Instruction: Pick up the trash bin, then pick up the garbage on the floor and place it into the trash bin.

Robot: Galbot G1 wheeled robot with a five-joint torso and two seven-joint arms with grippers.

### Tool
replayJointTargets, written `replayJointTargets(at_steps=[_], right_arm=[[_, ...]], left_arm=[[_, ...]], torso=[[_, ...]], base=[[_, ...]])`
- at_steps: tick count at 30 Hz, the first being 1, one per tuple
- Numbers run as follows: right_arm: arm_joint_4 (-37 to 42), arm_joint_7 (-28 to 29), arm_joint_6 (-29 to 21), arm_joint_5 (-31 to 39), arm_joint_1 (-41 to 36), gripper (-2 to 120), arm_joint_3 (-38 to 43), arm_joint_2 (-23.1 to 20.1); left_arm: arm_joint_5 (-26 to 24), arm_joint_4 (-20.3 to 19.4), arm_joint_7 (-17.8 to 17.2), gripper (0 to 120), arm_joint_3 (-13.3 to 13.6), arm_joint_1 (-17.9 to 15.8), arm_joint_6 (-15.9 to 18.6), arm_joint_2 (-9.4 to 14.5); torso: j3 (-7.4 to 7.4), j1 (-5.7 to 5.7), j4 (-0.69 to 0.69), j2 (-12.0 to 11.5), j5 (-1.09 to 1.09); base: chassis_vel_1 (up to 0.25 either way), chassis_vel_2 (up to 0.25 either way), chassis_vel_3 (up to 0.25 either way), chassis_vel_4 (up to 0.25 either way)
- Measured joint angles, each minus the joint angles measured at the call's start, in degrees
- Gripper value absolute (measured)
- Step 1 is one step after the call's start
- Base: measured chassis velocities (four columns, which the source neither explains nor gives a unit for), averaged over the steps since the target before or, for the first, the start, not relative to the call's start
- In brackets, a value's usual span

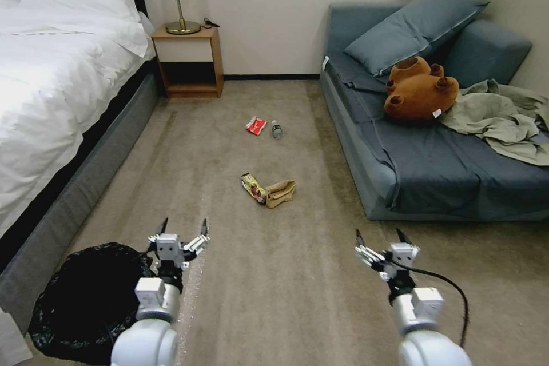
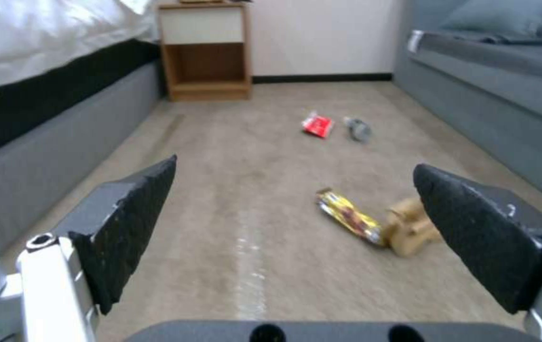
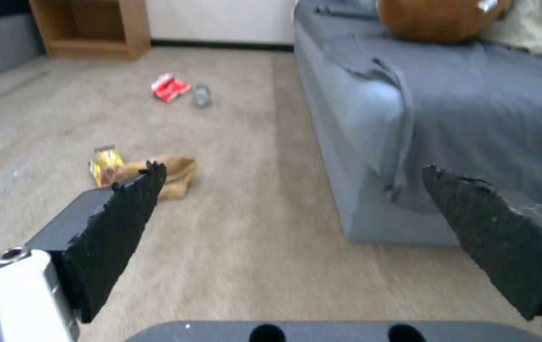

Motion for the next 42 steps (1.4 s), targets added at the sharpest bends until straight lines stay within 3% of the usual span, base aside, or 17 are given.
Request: replayJointTargets(at_steps=[3,5,9,11,12,14,15,16,18,19,22,23,25,26,28,29,42], right_arm=[[0.86,0.11,-1.15,1.74,-1.01,100,0.70,-1.18],[3.46,0.56,-4.74,6.94,-4.17,100,2.93,-4.88],[5.89,0.95,-8.08,11.76,-7.05,100,4.95,-8.27],[7.66,1.25,-10.47,15.32,-9.51,100,6.46,-11.13],[7.66,1.25,-10.47,15.32,-9.51,100,6.46,-11.13],[8.19,1.48,-11.35,17.18,-10.07,100,7.12,-13.04],[9.04,2.01,-12.73,20.09,-10.85,100,8.42,-16.07],[9.04,2.01,-12.73,20.09,-10.85,100,8.42,-16.07],[10.05,2.74,-14.42,24.21,-11.86,100,10.14,-20.29],[10.05,2.74,-14.42,24.21,-11.86,100,10.14,-20.29],[8.81,3.07,-13.79,26.41,-10.92,100,10.25,-21.95],[8.81,3.07,-13.79,26.41,-10.92,100,10.25,-21.95],[8.00,3.11,-13.22,26.64,-10.29,100,10.16,-22.12],[8.00,3.11,-13.22,26.64,-10.29,100,10.16,-22.12],[7.26,3.12,-12.95,26.64,-9.55,100,9.80,-22.10],[6.92,3.12,-12.84,26.64,-9.18,100,9.55,-22.04],[4.75,2.98,-12.11,26.51,-7.16,100,8.59,-22.63]], left_arm=[[-1.66,-0.51,-0.76,100,0.06,-0.32,0.86,1.11],[-5.48,-1.59,-2.86,100,-0.03,-1.05,2.76,4.17],[-6.84,-1.95,-3.50,100,-0.08,-1.12,3.41,5.45],[-10.91,-3.41,-5.69,100,-0.53,-1.78,5.51,8.52],[-10.91,-3.41,-5.69,100,-0.53,-1.78,5.51,8.52],[-14.65,-4.58,-7.52,100,-0.84,-2.33,7.46,11.25],[-17.50,-5.55,-9.02,100,-1.14,-2.77,8.89,13.38],[-17.50,-5.55,-9.02,100,-1.14,-2.77,8.89,13.38],[-21.42,-6.80,-11.07,100,-1.51,-3.37,10.95,16.30],[-21.42,-6.80,-11.07,100,-1.51,-3.37,10.95,16.30],[-27.15,-8.67,-14.00,100,-2.03,-4.26,13.92,20.60],[-27.15,-8.67,-14.00,100,-2.03,-4.26,13.92,20.60],[-32.23,-9.96,-16.26,100,-2.85,-5.00,16.62,24.59],[-32.23,-9.96,-16.26,100,-2.85,-5.00,16.62,24.59],[-34.35,-9.38,-17.18,100,-4.73,-5.36,17.92,27.38],[-34.53,-9.10,-17.23,100,-5.01,-5.35,18.13,27.75],[-33.49,-6.96,-15.28,99,-7.41,-3.85,17.91,29.67]], torso=[[0.00,0.00,-0.01,0.00,-0.02],[0.00,0.00,-0.05,0.00,0.02],[0.00,0.00,-0.02,0.00,-0.04],[0.00,0.00,-0.02,0.00,-0.02],[0.00,0.00,-0.02,0.00,-0.02],[0.00,0.00,-0.03,0.00,0.04],[0.00,0.00,-0.02,0.00,0.00],[0.00,0.00,-0.02,0.00,0.00],[0.00,0.00,-0.01,0.00,-0.04],[0.00,0.00,-0.01,0.00,-0.04],[0.00,0.00,-0.01,0.00,0.02],[0.00,0.00,-0.01,0.00,0.02],[0.01,0.00,-0.02,0.00,-0.03],[0.01,0.00,-0.02,0.00,-0.03],[0.00,0.00,-0.03,0.00,0.03],[0.01,0.00,0.00,-0.01,-0.05],[0.01,0.00,-0.02,-0.01,-0.01]], base=[[0.000,0.000,0.000,0.000],[0.000,0.000,0.000,0.000],[0.000,0.000,0.000,0.000],[0.000,0.000,0.000,0.000],[0.000,0.000,0.000,0.000],[0.000,0.000,0.000,0.000],[0.000,0.000,0.000,0.000],[0.000,0.000,0.000,0.000],[0.000,0.000,0.000,0.000],[0.000,0.000,0.000,0.000],[0.000,0.000,0.000,0.000],[0.000,0.000,0.000,0.000],[0.000,0.000,0.000,0.000],[0.000,0.000,0.000,0.000],[0.000,0.000,0.000,0.000],[0.000,0.000,0.000,0.000],[0.000,0.000,0.000,0.000]])
